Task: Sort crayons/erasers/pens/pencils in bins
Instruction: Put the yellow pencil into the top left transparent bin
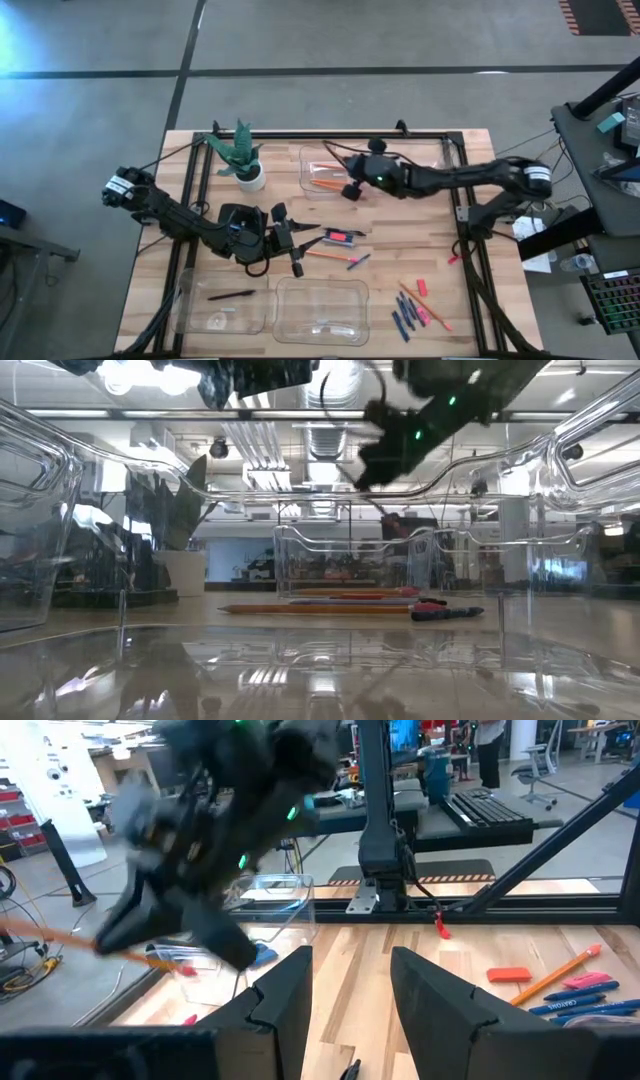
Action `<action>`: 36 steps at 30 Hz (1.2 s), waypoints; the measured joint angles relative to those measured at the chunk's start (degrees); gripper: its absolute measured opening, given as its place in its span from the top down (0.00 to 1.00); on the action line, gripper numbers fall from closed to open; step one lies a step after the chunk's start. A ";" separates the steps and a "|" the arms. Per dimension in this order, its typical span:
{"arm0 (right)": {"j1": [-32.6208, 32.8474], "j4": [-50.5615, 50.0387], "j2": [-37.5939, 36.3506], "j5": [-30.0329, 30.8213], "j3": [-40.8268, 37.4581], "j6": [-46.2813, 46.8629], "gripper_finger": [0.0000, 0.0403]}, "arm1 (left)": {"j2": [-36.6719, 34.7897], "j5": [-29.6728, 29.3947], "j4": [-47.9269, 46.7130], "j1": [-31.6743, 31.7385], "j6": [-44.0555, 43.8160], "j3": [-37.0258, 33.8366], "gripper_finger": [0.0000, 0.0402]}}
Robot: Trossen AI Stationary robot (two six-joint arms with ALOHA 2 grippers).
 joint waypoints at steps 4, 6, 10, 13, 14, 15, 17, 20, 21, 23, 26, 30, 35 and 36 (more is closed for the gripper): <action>-3.53 -1.13 5.23 -1.60 1.76 0.87 0.97 | 0.00 0.00 -0.38 0.00 0.00 0.00 0.69; -5.02 -4.58 7.35 -4.36 3.49 2.92 0.97 | 0.00 0.00 -0.42 0.00 0.02 0.00 0.69; -7.39 -14.25 10.83 -11.79 7.97 7.42 0.97 | 0.00 0.00 -1.03 0.00 0.02 0.00 0.69; -8.21 -20.99 13.21 -15.23 11.54 8.99 0.97 | 0.00 0.00 -1.36 0.02 0.02 0.00 0.69; -8.23 -23.19 13.97 -15.35 12.74 9.21 0.97 | 0.00 0.00 -1.34 0.02 0.02 0.00 0.69; -8.22 -25.21 14.75 -15.41 14.00 9.27 0.97 | 0.00 -0.02 -1.32 0.04 0.02 0.00 0.69; -8.22 -28.28 16.24 -15.52 16.14 9.16 0.97 | 0.00 0.00 -1.33 0.04 0.02 0.00 0.69; -8.22 -30.54 18.03 -15.57 18.11 8.25 0.97 | 0.00 -0.02 -1.30 0.04 0.02 0.00 0.69; -8.22 -30.78 18.53 -15.58 18.44 7.75 0.97 | 0.00 -0.02 -1.32 0.04 0.02 0.00 0.69; -8.42 -31.38 18.64 -16.64 18.62 7.24 0.97 | 0.00 -0.02 -1.33 0.04 0.00 0.00 0.69; -8.66 -31.61 18.46 -18.99 18.59 7.21 0.97 | 0.00 -0.02 -1.32 0.04 -0.01 0.00 0.69; -8.88 -32.73 18.11 -19.77 18.62 7.23 0.97 | 0.00 -0.01 -1.33 0.04 0.00 0.00 0.69; -9.01 -34.53 18.38 -19.84 18.54 7.21 0.97 | 0.00 -0.02 -1.32 0.04 -0.02 0.00 0.69; -9.06 -34.81 18.50 -19.95 18.49 7.00 0.97 | 0.00 -0.02 -1.34 0.04 -0.02 0.00 0.69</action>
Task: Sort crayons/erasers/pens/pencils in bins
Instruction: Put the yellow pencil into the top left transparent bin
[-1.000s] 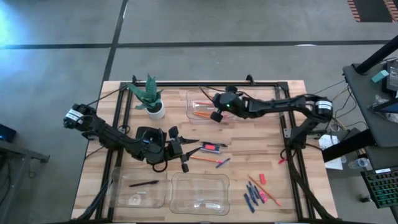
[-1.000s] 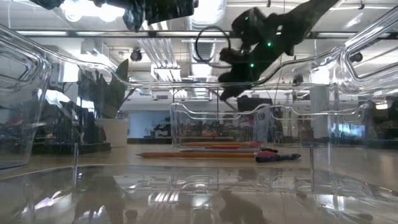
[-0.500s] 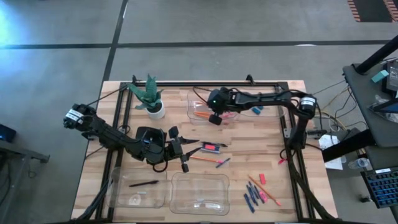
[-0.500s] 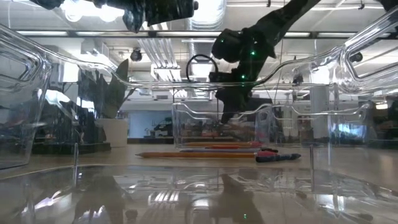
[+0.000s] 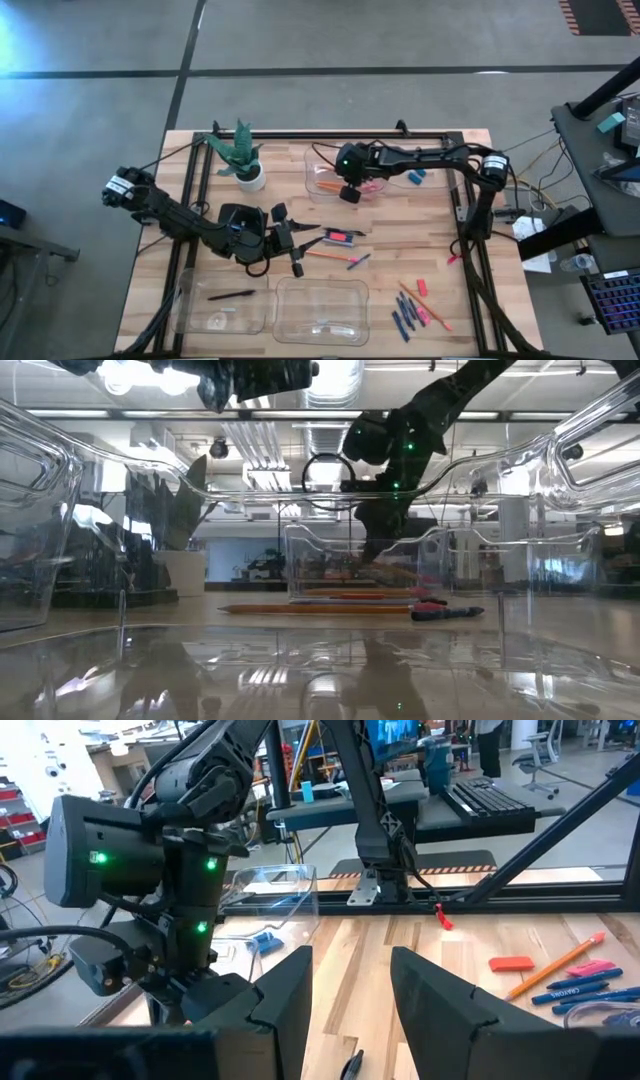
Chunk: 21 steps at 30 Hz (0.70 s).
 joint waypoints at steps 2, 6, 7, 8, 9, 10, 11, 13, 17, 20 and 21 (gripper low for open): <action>-0.02 -0.51 0.11 -0.58 -0.07 -0.86 0.97 | 0.00 0.00 0.02 0.00 -0.02 0.00 0.69; -0.02 -0.53 0.16 -1.42 -0.12 -1.77 0.97 | 0.00 0.01 0.02 0.00 -0.02 0.00 0.69; -0.02 -0.41 0.16 -1.40 -0.13 -1.92 0.97 | 0.00 0.01 0.02 0.00 -0.02 0.00 0.69; -0.03 -0.16 0.16 -1.40 -0.15 -1.96 0.97 | 0.00 0.01 0.01 0.00 -0.02 0.00 0.69; -0.04 0.25 0.16 -1.39 -0.20 -1.97 0.97 | 0.00 0.01 0.02 0.00 -0.02 0.00 0.69; -0.04 0.75 0.19 -1.38 -0.22 -2.02 0.97 | 0.00 0.00 0.02 0.00 -0.04 0.00 0.69; -0.04 1.42 0.21 -1.36 -0.22 -2.05 0.97 | 0.00 0.02 0.02 0.00 -0.04 0.00 0.69; -0.08 2.73 0.22 -1.35 -0.22 -2.11 0.96 | 0.00 0.00 0.02 0.00 -0.04 0.00 0.69; -0.08 3.94 0.22 -1.38 -0.22 -2.20 0.92 | 0.00 0.00 0.02 0.00 -0.04 0.00 0.69; -0.08 3.90 0.22 -1.38 -0.24 -2.31 0.88 | 0.00 0.00 0.02 0.00 -0.04 0.00 0.69; -0.08 3.90 0.22 -1.38 -0.24 -2.31 0.87 | 0.00 0.01 0.02 0.00 -0.04 0.00 0.69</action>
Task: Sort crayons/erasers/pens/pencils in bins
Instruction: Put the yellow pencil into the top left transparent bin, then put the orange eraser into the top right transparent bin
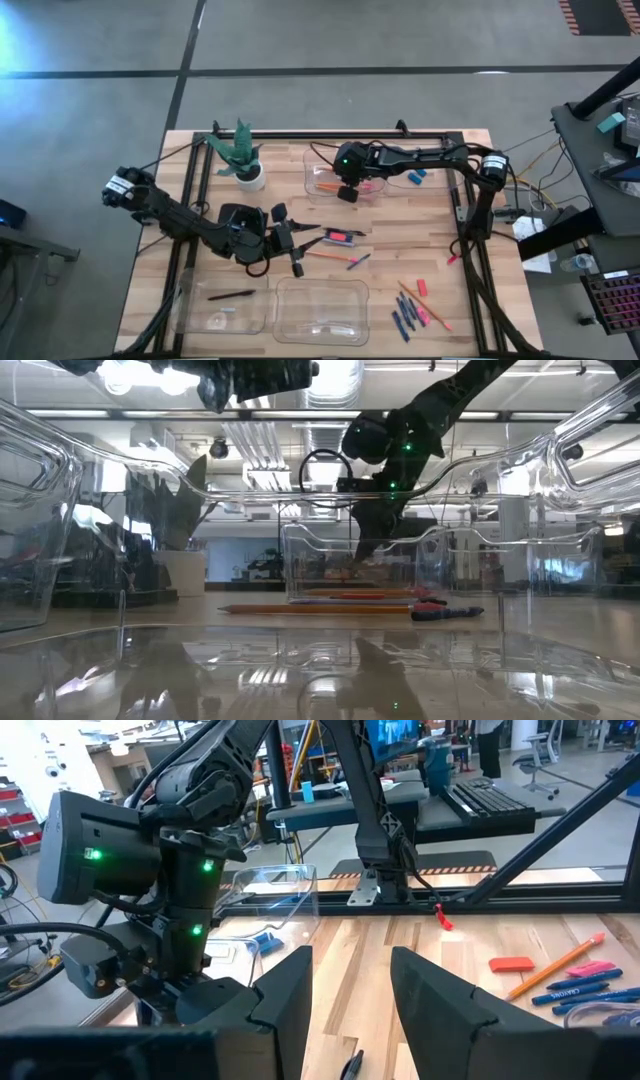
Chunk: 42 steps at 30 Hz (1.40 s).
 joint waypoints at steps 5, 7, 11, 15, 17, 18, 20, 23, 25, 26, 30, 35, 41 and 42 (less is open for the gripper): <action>0.00 0.07 0.00 0.04 0.00 -0.02 0.81 | 0.00 -0.01 0.00 0.00 0.00 -0.02 0.69; 0.00 -1.01 -0.22 0.48 0.32 0.04 0.78 | 0.00 -0.01 0.00 0.00 0.00 -0.02 0.69; -0.04 -7.34 -2.09 0.50 4.21 0.34 0.74 | 0.00 -0.01 0.00 0.00 0.02 -0.02 0.69; 0.69 -14.07 -5.27 0.66 7.93 2.99 0.72 | 0.00 -0.01 -0.02 0.02 0.02 -0.09 0.69; 1.63 -17.15 -7.29 0.61 8.51 4.70 0.72 | 0.00 -0.03 -0.04 0.02 0.02 -0.11 0.69; 2.30 -18.63 -8.63 0.54 8.55 5.65 0.72 | 0.00 -0.03 -0.03 0.02 0.02 -0.13 0.69; 3.93 -22.46 -11.26 0.52 8.54 8.60 0.72 | 0.00 -0.03 -0.07 0.01 0.03 -0.25 0.69; 7.76 -30.20 -15.18 0.51 7.42 13.94 0.72 | 0.00 -0.04 -0.08 0.02 0.04 -0.42 0.69; 11.09 -34.80 -17.64 0.46 6.06 18.66 0.72 | 0.00 -0.03 -0.08 0.02 0.04 -0.46 0.69; 13.02 -36.84 -18.86 0.46 5.24 21.44 0.72 | 0.00 -0.03 -0.07 0.02 0.04 -0.50 0.69; 21.58 -42.47 -23.49 0.48 1.51 33.89 0.72 | 0.00 -0.03 -0.04 0.02 0.04 -0.57 0.69; 33.15 -42.60 -26.92 0.37 -5.12 51.22 0.67 | 0.00 -0.03 -0.01 0.02 0.04 -0.61 0.69; 43.48 -42.53 -27.21 -1.93 -12.06 76.19 0.56 | 0.00 -0.03 0.02 0.02 0.02 -0.57 0.69; 44.91 -42.35 -27.06 -2.47 -13.10 80.18 0.54 | 0.00 -0.03 0.02 0.02 0.02 -0.59 0.69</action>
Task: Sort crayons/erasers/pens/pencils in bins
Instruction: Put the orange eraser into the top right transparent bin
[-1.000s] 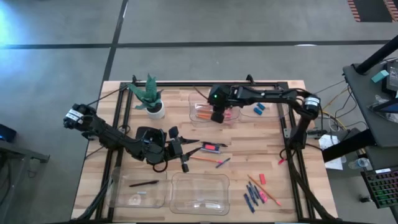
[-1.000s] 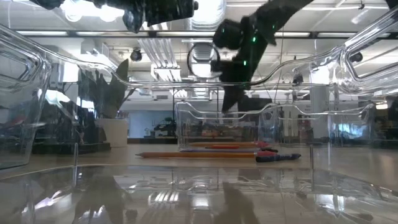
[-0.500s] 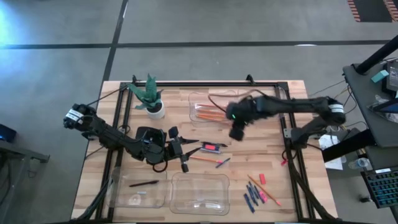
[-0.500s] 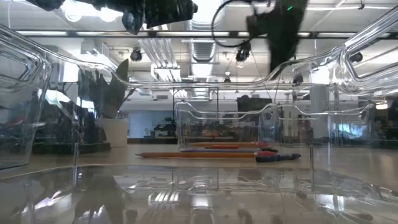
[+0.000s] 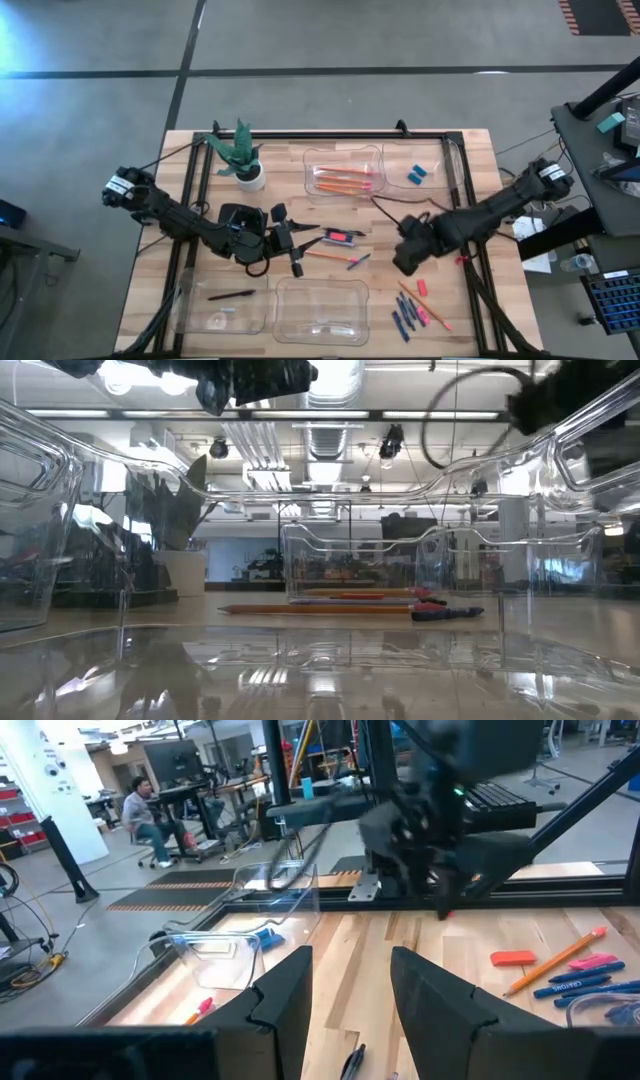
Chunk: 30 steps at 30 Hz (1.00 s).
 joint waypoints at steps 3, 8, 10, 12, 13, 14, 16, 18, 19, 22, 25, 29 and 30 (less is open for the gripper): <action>3.67 0.51 0.94 -2.00 -2.87 10.91 0.49 | 0.00 0.00 0.00 0.00 0.00 0.00 0.69; 8.42 4.19 3.89 -6.96 -6.16 23.88 0.46 | 0.00 0.00 0.00 0.00 0.00 -0.07 0.69; 9.84 7.34 5.43 -9.25 -6.96 26.43 0.46 | 0.00 0.00 -0.04 0.00 -0.01 -0.07 0.69; 10.91 10.37 7.13 -11.06 -7.40 27.75 0.46 | 0.00 0.00 0.00 -0.02 -0.04 -0.07 0.69; 11.36 11.38 7.98 -11.42 -7.42 28.01 0.46 | 0.00 0.01 0.00 -0.02 -0.10 -0.07 0.69; 11.66 12.22 8.72 -11.89 -7.44 28.05 0.46 | 0.00 0.01 -0.02 -0.04 -0.11 -0.07 0.69; 12.06 13.77 9.86 -12.56 -7.44 28.07 0.46 | 0.00 0.02 0.00 -0.04 -0.11 -0.11 0.69; 12.23 14.88 10.70 -12.57 -7.43 28.05 0.46 | 0.00 0.02 -0.02 -0.04 -0.11 -0.11 0.69; 12.32 15.19 11.06 -12.56 -7.44 28.03 0.46 | 0.00 0.01 -0.04 -0.04 -0.11 -0.08 0.69; 12.50 15.64 12.46 -12.54 -7.61 27.60 0.46 | 0.00 0.02 0.02 -0.04 -0.14 0.04 0.69; 12.59 15.58 13.89 -12.50 -7.75 26.84 0.46 | 0.00 0.02 0.02 -0.04 -1.59 0.04 0.69; 12.81 16.27 15.55 -12.53 -7.75 26.40 0.47 | 0.00 0.02 0.01 -0.07 -2.92 0.24 0.69; 12.99 16.53 15.83 -12.47 -7.74 25.97 0.47 | 0.00 0.02 0.07 -0.07 -2.93 0.28 0.69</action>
